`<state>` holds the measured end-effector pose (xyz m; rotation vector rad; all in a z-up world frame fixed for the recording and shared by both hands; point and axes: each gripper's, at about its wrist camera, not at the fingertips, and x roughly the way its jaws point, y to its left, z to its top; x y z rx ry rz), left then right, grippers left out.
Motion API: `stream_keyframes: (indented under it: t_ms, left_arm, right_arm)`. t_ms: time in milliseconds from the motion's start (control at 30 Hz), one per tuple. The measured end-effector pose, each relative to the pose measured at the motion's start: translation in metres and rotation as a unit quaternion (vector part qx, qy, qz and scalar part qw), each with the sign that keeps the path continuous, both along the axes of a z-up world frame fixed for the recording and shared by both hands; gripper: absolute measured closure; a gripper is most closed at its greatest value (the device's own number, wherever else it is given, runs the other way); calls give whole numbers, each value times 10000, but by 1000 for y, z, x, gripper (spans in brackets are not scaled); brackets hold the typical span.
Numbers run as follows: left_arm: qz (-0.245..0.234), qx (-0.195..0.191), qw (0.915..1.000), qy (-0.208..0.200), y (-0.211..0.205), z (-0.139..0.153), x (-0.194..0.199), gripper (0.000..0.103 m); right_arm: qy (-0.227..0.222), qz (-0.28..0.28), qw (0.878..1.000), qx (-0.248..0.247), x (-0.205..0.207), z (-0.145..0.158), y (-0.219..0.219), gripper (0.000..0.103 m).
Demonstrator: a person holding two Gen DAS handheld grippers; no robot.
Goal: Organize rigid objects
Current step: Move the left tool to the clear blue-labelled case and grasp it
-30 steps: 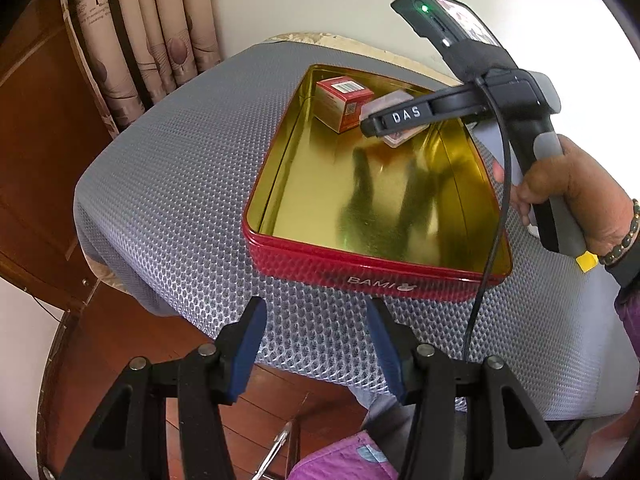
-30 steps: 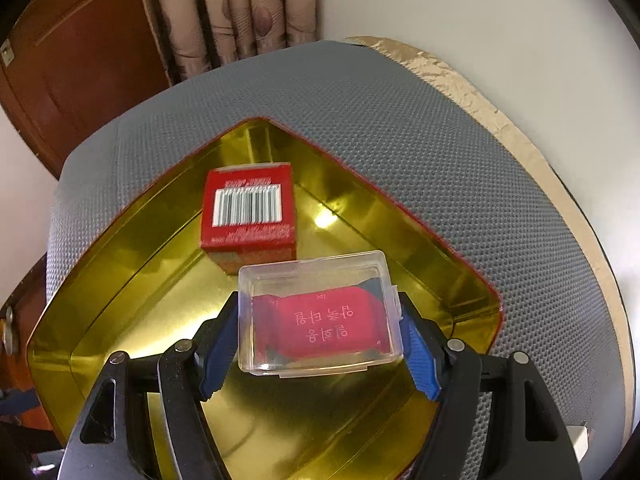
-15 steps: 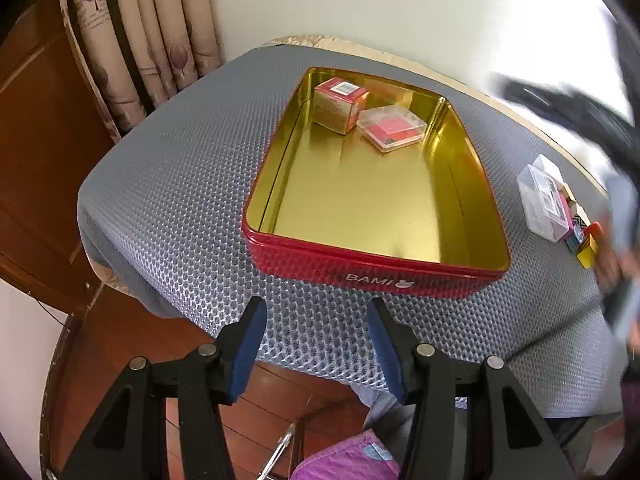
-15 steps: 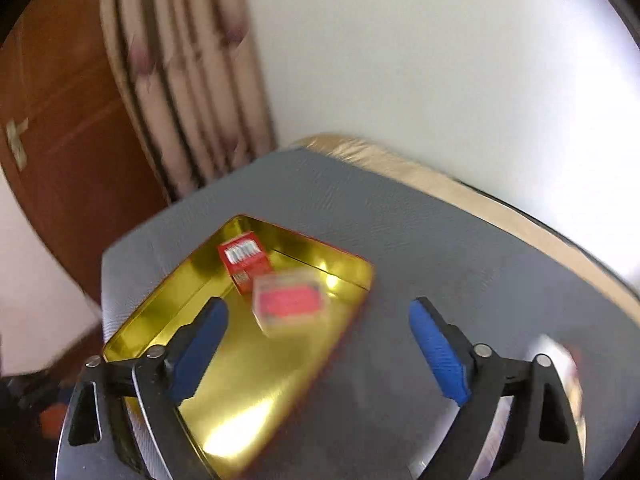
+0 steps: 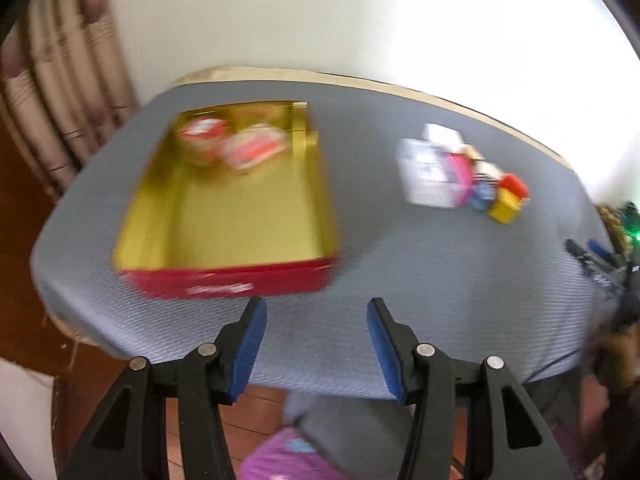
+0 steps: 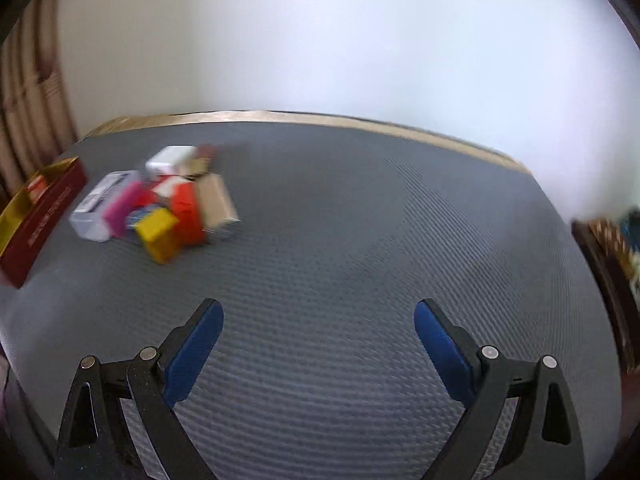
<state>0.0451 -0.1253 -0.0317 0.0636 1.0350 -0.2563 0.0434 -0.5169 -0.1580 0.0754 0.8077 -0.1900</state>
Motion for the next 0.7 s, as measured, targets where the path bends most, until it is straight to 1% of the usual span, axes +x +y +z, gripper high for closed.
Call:
stream_keyframes:
  t_ms: [67, 100, 167, 233, 267, 433, 467, 533, 633, 700]
  left_arm:
    - [-293, -165, 9993, 138, -27, 6, 11, 50]
    - [-377, -176, 9990, 168, -36, 7, 15, 50]
    - [-593, -145, 9977, 282, -63, 9, 35, 48]
    - [-678, -158, 9966, 445, -79, 5, 53, 48]
    - [-695, -196, 9958, 568, -88, 3, 68, 47]
    - [-753, -365, 9910, 1041, -111, -13, 118, 48]
    - [-778, -371, 9905, 1075, -115, -15, 123, 48]
    - [-754, -276, 9899, 1165, -124, -20, 141, 48]
    - [-899, -295, 9868, 1317, -133, -27, 154, 48]
    - [-952, -177, 9863, 1337, -139, -31, 160, 48]
  right_arm:
    - [-66, -121, 9995, 288, -4, -5, -9, 7]
    - [-102, -122, 9992, 356, -4, -6, -10, 7]
    - [-154, -21, 9994, 310, -6, -6, -7, 7]
    - [-211, 100, 9993, 286, -10, -7, -8, 6]
    - [-238, 156, 9991, 305, -11, -6, -8, 6]
    - [-389, 198, 9975, 557, -15, -7, -12, 4]
    - [-403, 206, 9972, 595, -15, -7, -13, 4]
    - [-426, 258, 9967, 645, -16, -7, -14, 4]
    - [-434, 305, 9965, 643, -14, -7, -12, 4]
    - [-444, 332, 9963, 651, -14, -7, -11, 3]
